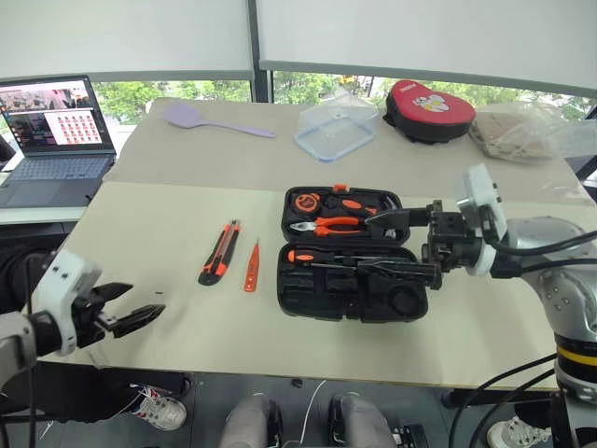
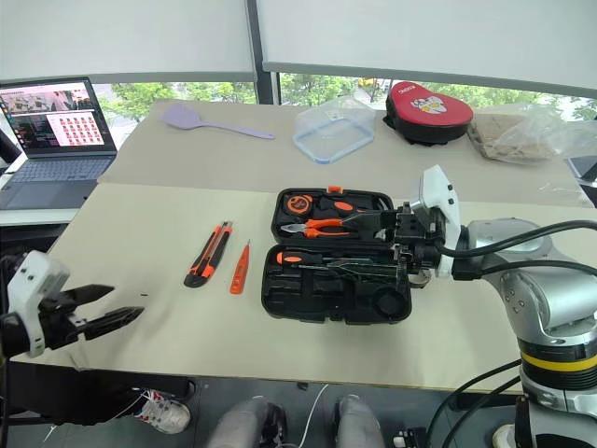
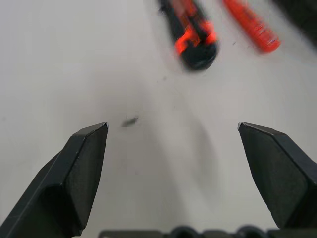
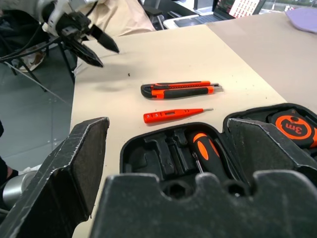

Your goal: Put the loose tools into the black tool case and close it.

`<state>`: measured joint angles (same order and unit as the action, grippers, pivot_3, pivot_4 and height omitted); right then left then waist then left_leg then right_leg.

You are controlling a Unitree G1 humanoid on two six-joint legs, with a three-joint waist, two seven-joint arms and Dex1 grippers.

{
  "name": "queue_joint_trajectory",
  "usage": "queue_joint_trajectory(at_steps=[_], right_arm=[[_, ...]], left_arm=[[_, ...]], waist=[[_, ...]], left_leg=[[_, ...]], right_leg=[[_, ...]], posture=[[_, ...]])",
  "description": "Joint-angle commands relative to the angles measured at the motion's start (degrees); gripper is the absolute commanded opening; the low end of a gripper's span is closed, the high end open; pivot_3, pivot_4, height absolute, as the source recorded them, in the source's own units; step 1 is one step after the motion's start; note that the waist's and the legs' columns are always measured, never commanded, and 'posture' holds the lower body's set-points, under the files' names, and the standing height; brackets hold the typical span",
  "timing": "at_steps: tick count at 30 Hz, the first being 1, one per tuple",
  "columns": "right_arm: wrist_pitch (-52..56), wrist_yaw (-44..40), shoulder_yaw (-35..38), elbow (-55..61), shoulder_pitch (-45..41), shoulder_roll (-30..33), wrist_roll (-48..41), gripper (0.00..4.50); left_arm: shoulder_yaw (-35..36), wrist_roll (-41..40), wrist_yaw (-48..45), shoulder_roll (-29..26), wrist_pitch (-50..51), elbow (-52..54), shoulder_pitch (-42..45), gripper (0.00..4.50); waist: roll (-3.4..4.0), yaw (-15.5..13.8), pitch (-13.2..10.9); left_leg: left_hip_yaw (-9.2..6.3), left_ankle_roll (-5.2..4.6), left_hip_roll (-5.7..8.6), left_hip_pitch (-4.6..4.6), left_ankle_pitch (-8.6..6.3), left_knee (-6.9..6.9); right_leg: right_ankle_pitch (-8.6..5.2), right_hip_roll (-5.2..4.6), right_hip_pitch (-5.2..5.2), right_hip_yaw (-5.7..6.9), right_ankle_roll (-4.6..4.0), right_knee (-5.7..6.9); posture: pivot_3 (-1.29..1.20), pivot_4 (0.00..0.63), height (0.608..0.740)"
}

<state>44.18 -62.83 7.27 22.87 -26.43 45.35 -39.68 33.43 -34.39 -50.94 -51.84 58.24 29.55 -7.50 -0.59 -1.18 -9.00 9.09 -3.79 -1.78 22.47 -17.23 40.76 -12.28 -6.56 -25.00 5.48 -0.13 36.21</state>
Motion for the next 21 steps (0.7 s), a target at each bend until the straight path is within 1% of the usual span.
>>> queue_joint_trajectory(at_steps=[1, 2, 3, 5, 7, 10, 13, 15, 18, 21], right_arm=[[-0.6, 1.5, 1.1, 2.4, -0.4, 0.4, -1.5, 4.47], [-0.4, 1.9, 1.1, 2.7, -0.4, 0.5, -1.6, 4.47], [-0.1, 2.1, 1.1, 3.2, -0.2, 0.6, -1.9, 4.47], [0.1, 2.9, 1.2, 4.6, 0.5, 0.6, -2.4, 4.47], [0.2, 3.8, 1.2, 5.8, 1.1, 0.5, -2.8, 4.47], [0.3, 5.5, 1.0, 7.0, 1.8, 0.2, -3.4, 4.47], [0.0, 7.1, 0.8, 8.4, 2.9, -0.1, -3.6, 4.47], [-0.2, 8.0, 0.6, 8.7, 3.4, -0.3, -3.5, 4.47], [-0.6, 9.5, 0.8, 9.1, 4.0, -0.7, -3.2, 4.47], [-0.8, 10.5, 0.9, 9.5, 4.3, -1.0, -3.5, 4.47]], left_arm=[[-5.6, -8.5, 6.6, -0.4, 13.5, 5.5, 12.5, 4.5], [-7.8, -9.3, 9.2, 0.6, 17.8, 5.1, 17.2, 4.5], [-10.6, -8.3, 12.5, 2.2, 22.2, 3.9, 22.4, 4.5], [-16.5, -3.7, 20.9, 7.6, 30.5, -0.1, 33.4, 4.5], [-20.2, -3.4, 25.6, 10.7, 33.9, -3.4, 39.1, 4.5], [-24.8, -5.0, 29.9, 12.7, 34.3, -6.9, 42.7, 4.5], [-29.7, -5.4, 34.4, 14.7, 34.3, -11.0, 44.8, 4.5], [-31.1, -5.1, 36.9, 16.4, 34.3, -13.3, 46.0, 4.5], [-35.0, -4.1, 39.1, 19.0, 34.3, -16.5, 47.1, 4.5], [-37.3, -3.2, 39.7, 21.2, 34.3, -18.9, 46.9, 4.5]], waist=[[0.0, 0.2, 0.0], [-0.01, 0.3, 0.0], [-0.02, 0.4, 0.0], [-0.04, 0.3, 0.0], [-0.14, 0.4, 0.0], [-0.23, 1.3, -0.1], [-0.25, 1.2, -0.1], [-0.26, 1.0, -0.1], [-0.32, 0.7, -0.1], [-0.32, 0.5, -0.1]], left_leg=[[0.01, 0.0, 0.01, 0.02, 0.02, 0.0], [0.01, 0.0, 0.02, 0.02, 0.03, 0.01], [0.0, -0.02, 0.02, 0.01, 0.08, 0.01], [0.02, -0.42, 0.11, -0.07, 0.34, 0.03], [0.02, -0.44, 0.16, -0.14, 0.4, 0.05], [0.05, -0.4, 0.13, -0.2, 0.42, 0.04], [0.05, -0.39, 0.11, -0.18, 0.42, 0.01], [0.06, -0.38, 0.11, -0.15, 0.43, 0.01], [0.06, -0.39, 0.12, -0.15, 0.43, 0.07], [0.06, -0.39, 0.14, -0.17, 0.43, 0.07]], right_leg=[[0.01, 0.05, 0.02, 0.0, 0.0, 0.08], [0.01, 0.11, 0.02, 0.01, 0.0, 0.14], [0.01, 0.26, 0.04, 0.01, 0.0, 0.2], [-0.03, 0.36, 0.08, -0.03, 0.03, 0.43], [-0.05, 0.48, 0.17, -0.08, 0.05, 0.47], [-0.07, 0.57, 0.16, -0.19, 0.07, 0.47], [-0.14, 0.55, 0.08, -0.21, 0.1, 0.49], [-0.14, 0.52, 0.03, -0.22, 0.09, 0.51], [-0.14, 0.49, 0.06, -0.22, 0.09, 0.52], [-0.14, 0.45, 0.06, -0.25, 0.09, 0.52]], posture=[[0.0, 0.15, 0.731], [0.0, 0.15, 0.731], [0.0, 0.15, 0.731], [0.0, 0.15, 0.731], [0.0, 0.15, 0.731], [0.0, 0.15, 0.731], [0.0, 0.15, 0.731], [0.0, 0.15, 0.731], [0.0, 0.15, 0.731], [0.0, 0.15, 0.731]])
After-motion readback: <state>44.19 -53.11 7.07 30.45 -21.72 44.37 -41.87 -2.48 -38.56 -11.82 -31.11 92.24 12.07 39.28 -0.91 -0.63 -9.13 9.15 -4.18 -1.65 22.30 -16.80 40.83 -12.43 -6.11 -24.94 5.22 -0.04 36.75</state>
